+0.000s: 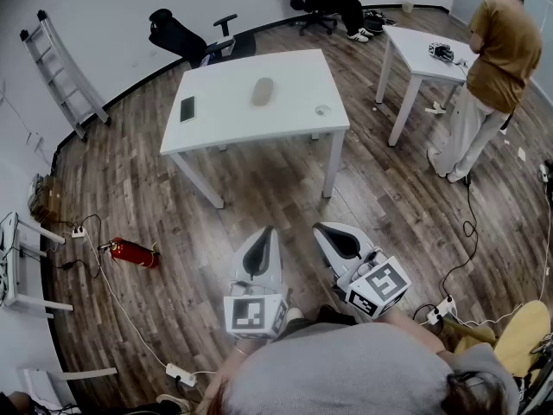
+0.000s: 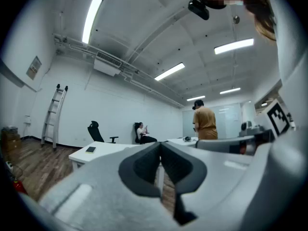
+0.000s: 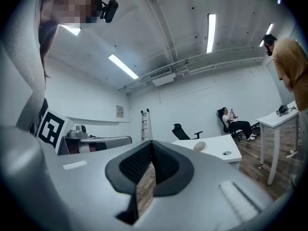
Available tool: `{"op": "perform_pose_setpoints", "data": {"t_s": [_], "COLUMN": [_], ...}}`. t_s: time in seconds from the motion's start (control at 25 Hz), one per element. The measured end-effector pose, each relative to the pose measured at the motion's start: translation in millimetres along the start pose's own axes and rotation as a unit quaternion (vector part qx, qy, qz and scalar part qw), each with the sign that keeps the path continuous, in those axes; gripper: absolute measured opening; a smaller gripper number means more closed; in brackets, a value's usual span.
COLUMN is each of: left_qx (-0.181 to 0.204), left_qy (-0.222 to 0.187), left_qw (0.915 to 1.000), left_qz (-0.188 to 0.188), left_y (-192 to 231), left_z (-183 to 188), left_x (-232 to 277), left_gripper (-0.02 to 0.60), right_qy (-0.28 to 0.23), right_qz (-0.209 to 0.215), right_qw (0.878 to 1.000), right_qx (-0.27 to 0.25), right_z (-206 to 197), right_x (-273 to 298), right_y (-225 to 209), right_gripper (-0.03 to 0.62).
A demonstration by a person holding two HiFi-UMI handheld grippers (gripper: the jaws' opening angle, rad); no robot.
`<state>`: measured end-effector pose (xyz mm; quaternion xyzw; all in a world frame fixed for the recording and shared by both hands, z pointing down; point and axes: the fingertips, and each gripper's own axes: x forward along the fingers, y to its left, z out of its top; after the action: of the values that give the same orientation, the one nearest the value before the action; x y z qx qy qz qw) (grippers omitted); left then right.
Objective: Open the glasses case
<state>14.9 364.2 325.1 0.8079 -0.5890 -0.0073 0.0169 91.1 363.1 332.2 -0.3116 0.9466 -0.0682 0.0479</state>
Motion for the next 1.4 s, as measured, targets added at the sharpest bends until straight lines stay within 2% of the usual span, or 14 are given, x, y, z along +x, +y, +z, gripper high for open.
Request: {"op": "perform_pose_setpoints", "data": {"t_s": [0.48,0.72,1.0,1.2,1.4], "left_qx": [-0.001,-0.001,-0.004,-0.002,-0.002], "left_qy": [-0.008,-0.013,-0.019,-0.019,-0.015], "left_qw": [1.0,0.9999,0.9997,0.9992,0.9988], "left_qz": [-0.004,-0.003,0.015,0.036,0.046], "left_y": [-6,-13,-25,-36,-30], "left_z": [5,8,6,-1,-2], "left_x": [1,4,11,8,13], "left_gripper": [0.002,0.002,0.002,0.002,0.002], "right_qy": [0.002,-0.044,-0.029,-0.024,-0.019], "right_qz": [-0.003,0.007,0.006,0.025,0.033], "right_qw": [1.0,0.999,0.999,0.999,0.999], "right_qx": [-0.017,-0.014,-0.035,-0.006,0.025], "right_z": [0,18,18,15,9], "right_x": [-2,-13,-27,-37,-28], "right_y": [2,1,-15,-26,-35], "right_gripper": [0.003,0.003,0.003,0.003,0.003]}}
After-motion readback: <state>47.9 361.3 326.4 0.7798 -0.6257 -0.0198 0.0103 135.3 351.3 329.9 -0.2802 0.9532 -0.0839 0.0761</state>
